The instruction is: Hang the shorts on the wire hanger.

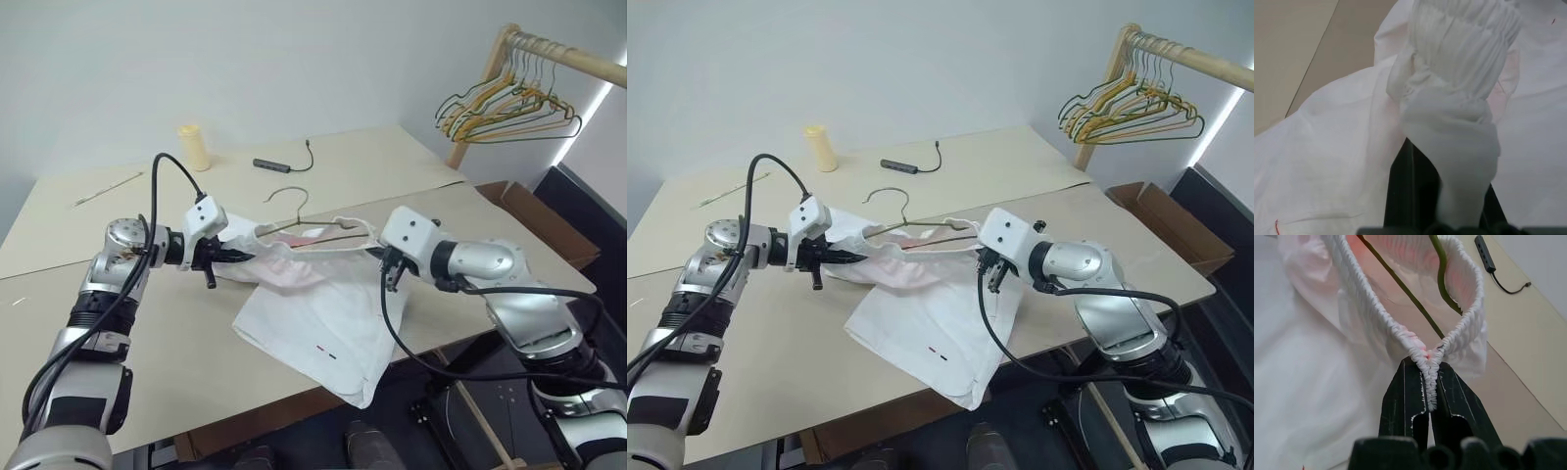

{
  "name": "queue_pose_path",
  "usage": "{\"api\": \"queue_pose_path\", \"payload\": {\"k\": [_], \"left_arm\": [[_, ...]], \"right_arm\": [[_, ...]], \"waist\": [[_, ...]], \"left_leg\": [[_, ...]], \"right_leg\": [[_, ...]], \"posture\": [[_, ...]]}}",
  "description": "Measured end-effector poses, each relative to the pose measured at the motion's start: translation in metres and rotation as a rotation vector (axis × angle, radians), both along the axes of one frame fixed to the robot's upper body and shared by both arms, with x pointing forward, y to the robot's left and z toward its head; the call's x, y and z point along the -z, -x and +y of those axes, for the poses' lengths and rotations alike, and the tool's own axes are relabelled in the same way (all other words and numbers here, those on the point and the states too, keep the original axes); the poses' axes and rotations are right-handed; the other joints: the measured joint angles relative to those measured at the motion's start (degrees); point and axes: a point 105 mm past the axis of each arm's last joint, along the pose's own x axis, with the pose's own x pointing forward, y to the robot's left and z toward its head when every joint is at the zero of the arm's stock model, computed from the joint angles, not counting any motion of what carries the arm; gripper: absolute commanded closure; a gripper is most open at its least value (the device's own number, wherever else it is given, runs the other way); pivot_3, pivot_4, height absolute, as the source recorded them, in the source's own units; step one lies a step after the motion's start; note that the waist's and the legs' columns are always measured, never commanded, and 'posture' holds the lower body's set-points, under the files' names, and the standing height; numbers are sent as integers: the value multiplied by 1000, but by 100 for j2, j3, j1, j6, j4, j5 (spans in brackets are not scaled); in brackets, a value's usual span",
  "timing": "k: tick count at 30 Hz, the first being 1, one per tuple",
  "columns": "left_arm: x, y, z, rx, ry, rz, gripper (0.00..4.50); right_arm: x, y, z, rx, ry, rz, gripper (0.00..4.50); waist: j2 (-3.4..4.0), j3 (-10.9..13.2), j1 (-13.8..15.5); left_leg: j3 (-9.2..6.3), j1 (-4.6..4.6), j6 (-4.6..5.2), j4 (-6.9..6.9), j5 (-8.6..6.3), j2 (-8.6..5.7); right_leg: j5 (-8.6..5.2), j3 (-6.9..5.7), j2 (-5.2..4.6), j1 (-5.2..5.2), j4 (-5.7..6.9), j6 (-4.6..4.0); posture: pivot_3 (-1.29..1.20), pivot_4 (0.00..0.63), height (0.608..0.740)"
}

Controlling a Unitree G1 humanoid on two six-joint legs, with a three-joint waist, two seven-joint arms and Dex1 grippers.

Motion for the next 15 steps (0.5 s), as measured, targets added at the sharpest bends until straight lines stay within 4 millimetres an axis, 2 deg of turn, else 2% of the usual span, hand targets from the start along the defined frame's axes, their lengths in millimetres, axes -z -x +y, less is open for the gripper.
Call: {"api": "queue_pose_path", "payload": {"k": [5, 9, 15], "left_arm": [[-8, -2, -3, -30, 59, 17, 4500], [-23, 0, -12, -9, 103, 2, 4500], [-36, 5, -22, 34, 134, -18, 4500]], "right_arm": [[30, -2, 13, 10, 139, -26, 4478], [47, -16, 16, 79, 208, -70, 3233], [37, -28, 20, 138, 158, -120, 1143]], "waist": [[-1, 0, -5], [-1, -1, -6], [-2, -1, -16]], "left_leg": [[1, 2, 0, 2, 0, 0], [0, 1, -1, 1, 0, -1], [-2, 2, -1, 0, 1, -2]], "right_leg": [[0, 1, 2, -1, 6, 0], [0, 3, 2, -3, 6, 0], [0, 2, 0, -1, 5, -1]], "posture": [[-162, 12, 740], [-162, 12, 740], [-159, 0, 740]]}}
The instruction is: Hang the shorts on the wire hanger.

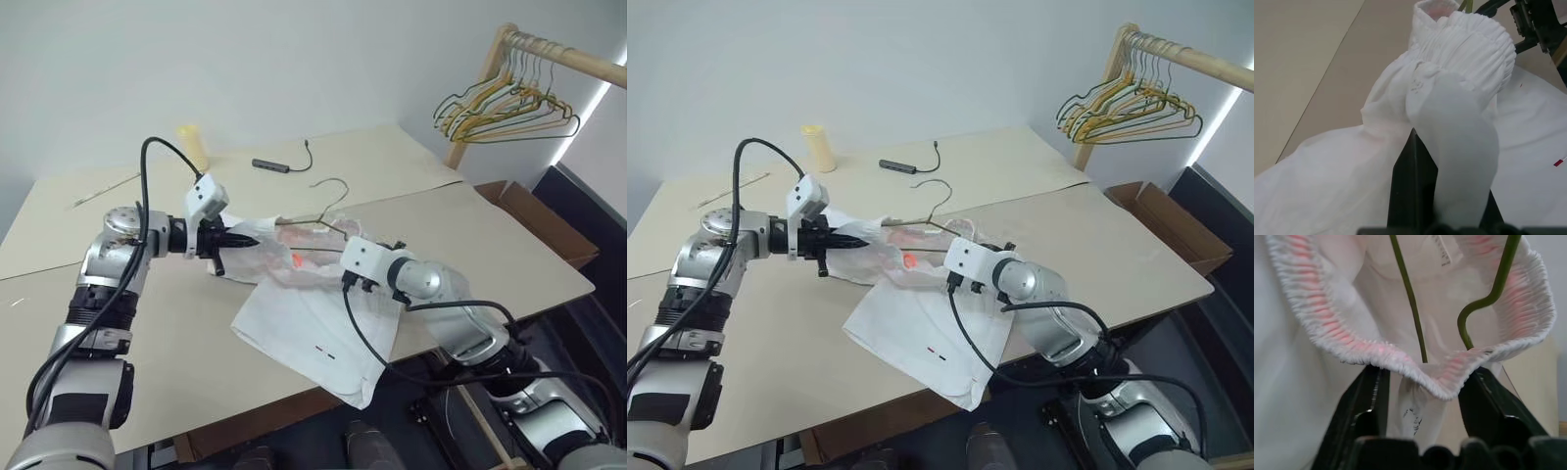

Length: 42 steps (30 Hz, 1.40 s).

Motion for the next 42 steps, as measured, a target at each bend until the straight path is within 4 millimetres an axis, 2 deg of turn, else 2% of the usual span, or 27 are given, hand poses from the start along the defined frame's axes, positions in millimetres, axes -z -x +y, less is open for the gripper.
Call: {"api": "queue_pose_path", "payload": {"k": [3, 9, 15, 19, 22, 25, 27, 28, 30, 34, 38, 42], "left_arm": [[-1, 0, 0, -3, 3, 3, 4500], [-2, -3, -2, -33, 30, -10, 4500], [-4, -12, 0, -154, 161, -4, 4500], [-8, -13, -1, -208, 223, -21, 4500], [-12, -10, -3, -214, 235, -40, 4500], [-16, -8, -6, -197, 241, -51, 4500], [-18, -7, -5, -191, 235, -58, 4500], [-19, -6, -3, -192, 230, -59, 4500], [-18, -5, 0, -196, 221, -58, 4500], [-16, -1, 0, -176, 210, -51, 4500], [-17, 3, 3, -159, 195, -56, 4500], [-21, 8, 0, -125, 200, -65, 4500]], "right_arm": [[-5, -2, -4, 12, -10, -15, 65], [-18, 4, 3, -33, -34, -51, 26], [-26, 36, 15, -215, -133, 0, 26], [-42, 45, 8, -270, -194, 10, 26], [-60, 43, -8, -275, -262, 7, 26], [-97, 32, -23, -272, -341, -42, 26], [-123, 25, -40, -249, -343, -92, 26], [-129, 21, -50, -234, -327, -104, 26], [-127, 11, -67, -202, -298, -77, 26], [-102, -12, -91, -171, -231, 41, 26], [-87, -38, -110, -144, -134, 128, 26], [-79, -52, -99, -214, -146, 220, 26]], "waist": [[-1, -1, -3], [-2, -2, -85], [-4, -3, -143], [-5, -4, -168], [-6, -5, -174], [-6, -5, -208], [-6, -5, -204], [-6, -6, -202], [-7, -9, -206], [-7, -9, -251], [-7, -9, -313], [-7, -9, -382]], "left_leg": [[0, 2, 0, 0, 0, 0], [0, 1, 0, 0, 0, 0], [-1, -1, 0, 0, 0, 1], [-2, 7, 0, 0, 0, 2], [-2, 9, 0, 0, 0, 2], [0, 12, 0, -1, 0, 1], [-2, 14, 0, -4, 0, 3], [-2, 15, 0, -6, 0, 3], [-2, 20, 1, -10, -1, 4], [4, 19, 3, -10, -2, -1], [8, 24, 2, -14, -2, 0], [4, 27, 2, -13, -2, 3]], "right_leg": [[0, 0, 0, 1, 0, 0], [0, 0, 0, 1, 0, 0], [0, -1, -1, 3, -5, 1], [1, -2, -2, 12, -4, 2], [1, -1, -2, 15, -7, 2], [2, 1, -3, 16, -5, 2], [2, -4, -1, 19, -11, 2], [2, -5, -1, 21, -16, 2], [2, -6, -1, 32, -28, 1], [4, -2, -7, 36, -34, 5], [4, 1, -7, 35, -33, 5], [5, 0, -5, 41, -34, 4]], "posture": [[-161, 0, 740], [-180, 0, 740], [-193, 0, 740], [-194, 0, 740], [-187, 0, 740], [-184, 0, 740], [-176, 0, 740], [-176, 0, 740], [-173, 0, 740], [-159, 0, 740], [-148, 0, 740], [-138, 0, 740]]}}
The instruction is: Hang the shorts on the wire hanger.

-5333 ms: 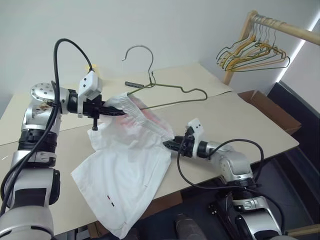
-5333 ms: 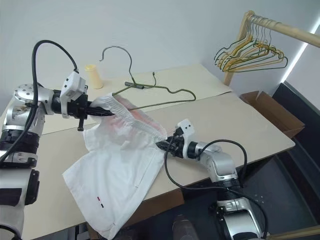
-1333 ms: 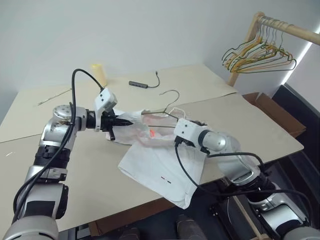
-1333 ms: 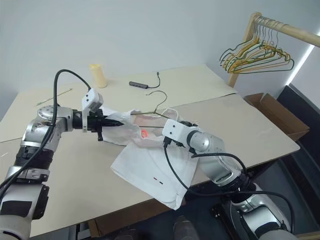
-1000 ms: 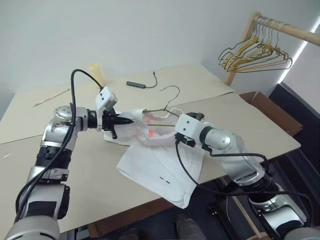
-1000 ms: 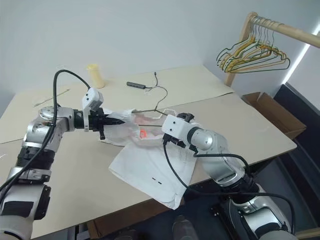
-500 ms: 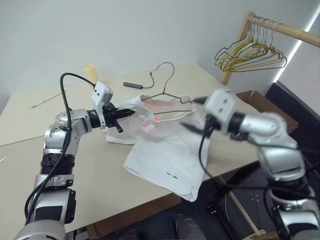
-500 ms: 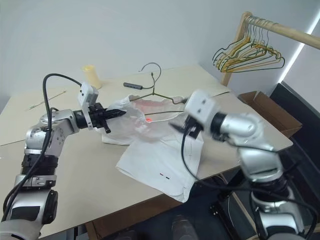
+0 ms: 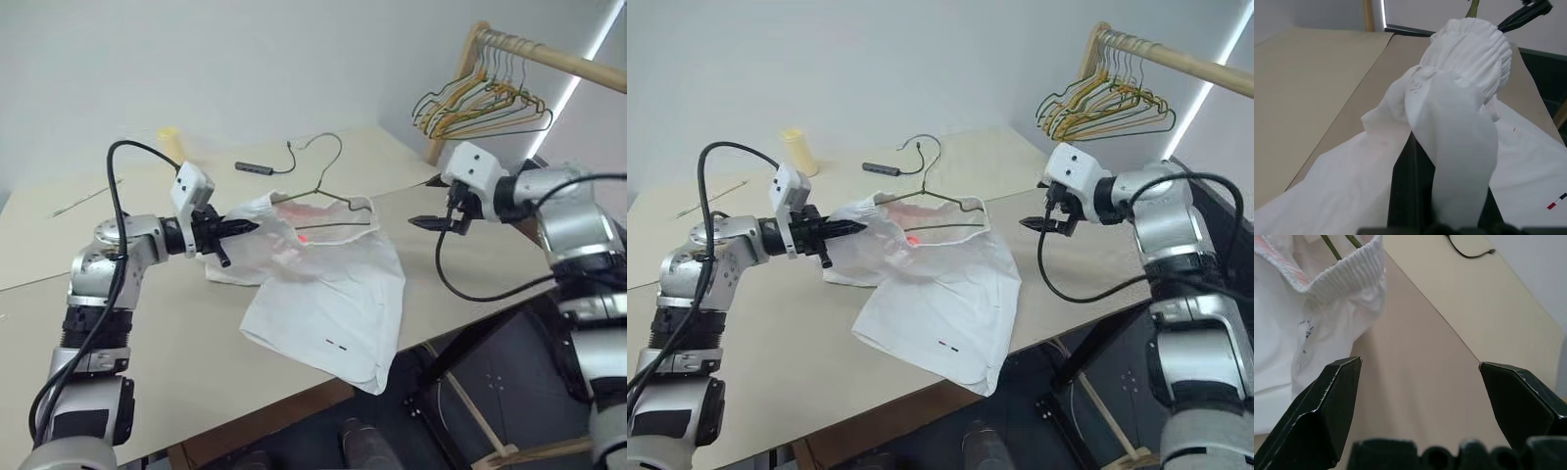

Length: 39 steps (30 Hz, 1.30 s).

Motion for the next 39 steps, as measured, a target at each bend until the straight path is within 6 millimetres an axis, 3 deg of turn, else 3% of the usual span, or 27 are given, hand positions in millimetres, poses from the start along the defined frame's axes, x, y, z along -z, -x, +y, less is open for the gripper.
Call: {"api": "queue_pose_path", "payload": {"k": [7, 12, 17, 21, 25, 31, 37, 39], "left_arm": [[0, 5, 0, 13, -6, -4, 4500], [0, 5, 0, 14, -6, -4, 4500], [0, 6, 1, 14, -4, -1, 4500], [1, 6, -1, 17, -1, 1, 4500], [2, 6, -2, 20, 5, 2, 4500], [3, 5, -3, 20, 4, 2, 4500], [5, 4, -4, 23, -17, -14, 4500], [8, 4, -7, 33, -51, -31, 4085]], "right_arm": [[26, -1, 34, -170, -31, 143, 26], [17, 2, 60, -283, -67, 163, 26], [16, 4, 67, -322, -51, 166, 26], [32, 7, 76, -343, -12, 208, 860], [50, 10, 83, -351, 11, 248, 2331], [51, 9, 86, -347, 35, 239, 4446], [53, 16, 84, -382, 59, 264, 4496], [52, 21, 80, -399, 64, 284, 4496]], "waist": [[0, 0, -55], [1, -1, -56], [2, -1, -38], [3, -2, -47], [3, -2, -63], [4, -2, -62], [4, -2, -64], [4, -2, -60]], "left_leg": [[-6, 1, 0, 0, 0, -4], [-9, 4, 0, 0, 0, -3], [-11, 3, -1, 0, 0, -5], [-11, 5, -1, 1, 0, -4], [-11, 4, -1, 1, 0, -5], [-11, 4, -1, 1, 0, -6], [-12, 3, -1, 1, 0, -6], [-12, 3, -1, 1, 0, -6]], "right_leg": [[1, -2, -5, 6, -2, 3], [1, -2, -4, 6, 0, 3], [1, -4, -6, 6, -1, 3], [1, -4, -5, 7, 1, 3], [1, -3, -6, 5, 2, 3], [1, -3, -6, 5, 1, 3], [1, -3, -6, 5, 1, 3], [1, -5, -6, 6, 0, 3]], "posture": [[-108, 0, 740], [-107, 0, 740], [-113, 0, 740], [-121, 0, 740], [-125, 0, 740], [-131, 0, 740], [-135, 0, 740], [-135, 0, 740]]}}
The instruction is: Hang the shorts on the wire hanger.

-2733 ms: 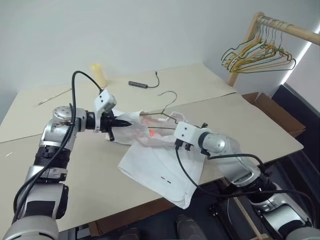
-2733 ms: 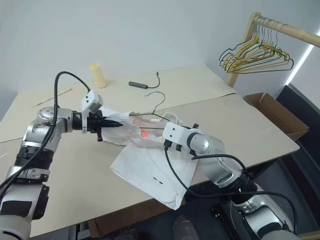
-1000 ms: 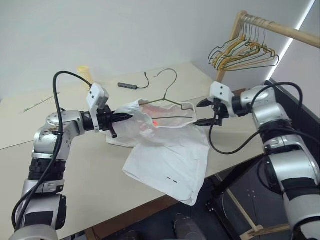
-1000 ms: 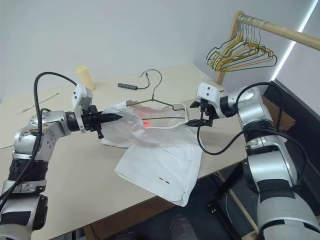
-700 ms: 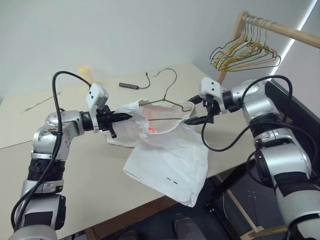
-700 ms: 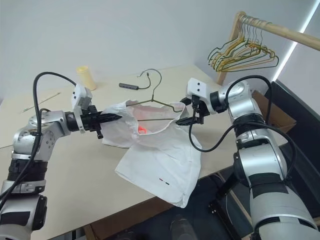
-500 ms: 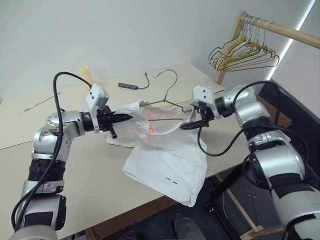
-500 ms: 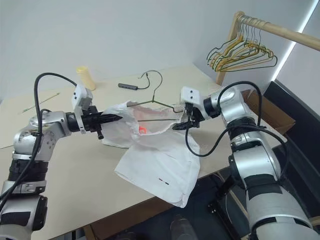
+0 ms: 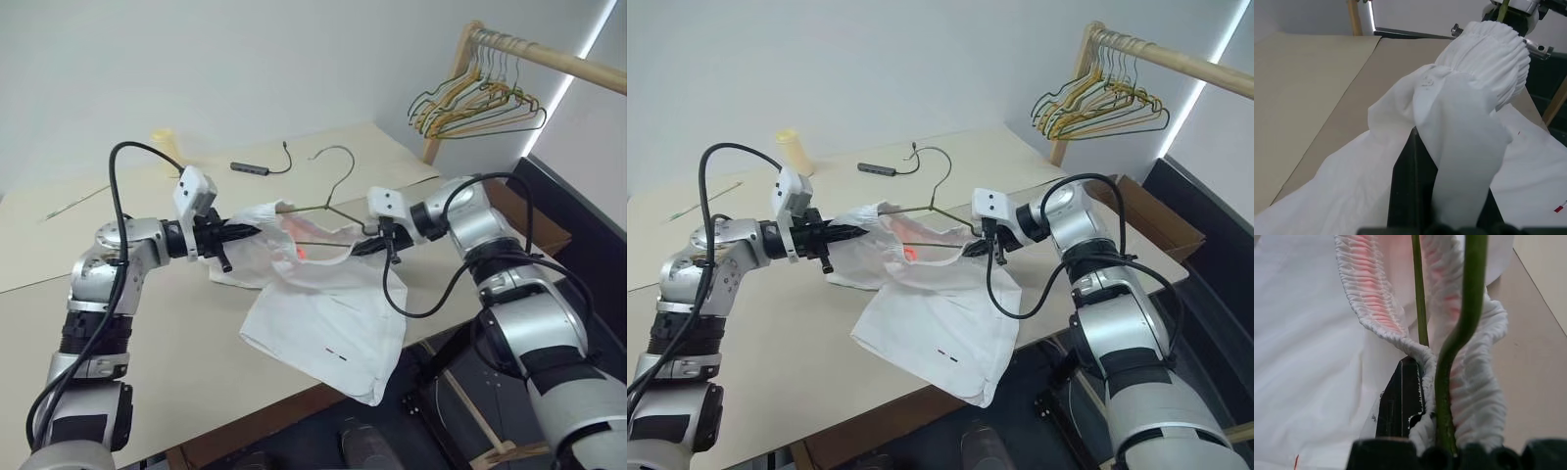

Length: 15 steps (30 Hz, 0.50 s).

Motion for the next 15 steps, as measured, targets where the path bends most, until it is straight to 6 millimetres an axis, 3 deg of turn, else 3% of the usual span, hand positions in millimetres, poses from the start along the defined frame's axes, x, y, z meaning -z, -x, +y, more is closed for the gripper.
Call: {"api": "queue_pose_path", "payload": {"k": [6, 13, 15], "left_arm": [[19, 5, -6, 86, -95, 1, 2394], [38, -7, 11, 41, -152, 29, 163], [39, -10, 14, 33, -154, 21, 43]], "right_arm": [[3, 17, -10, 21, -9, 110, 4496], [0, 44, -35, 91, 12, 166, 4496], [0, 52, -41, 104, 29, 175, 4496]], "waist": [[1, 0, 3], [1, 0, 1], [1, 0, 2]], "left_leg": [[0, 0, 0, 1, 0, 0], [0, -6, 0, 1, 0, -1], [0, -8, 1, 2, 0, -1]], "right_leg": [[0, -1, -1, 0, 2, 0], [-1, -4, -6, -3, -2, 1], [-1, -6, -7, -4, -2, 1]], "posture": [[-172, 0, 740], [-203, 0, 740], [-215, 0, 740]]}}
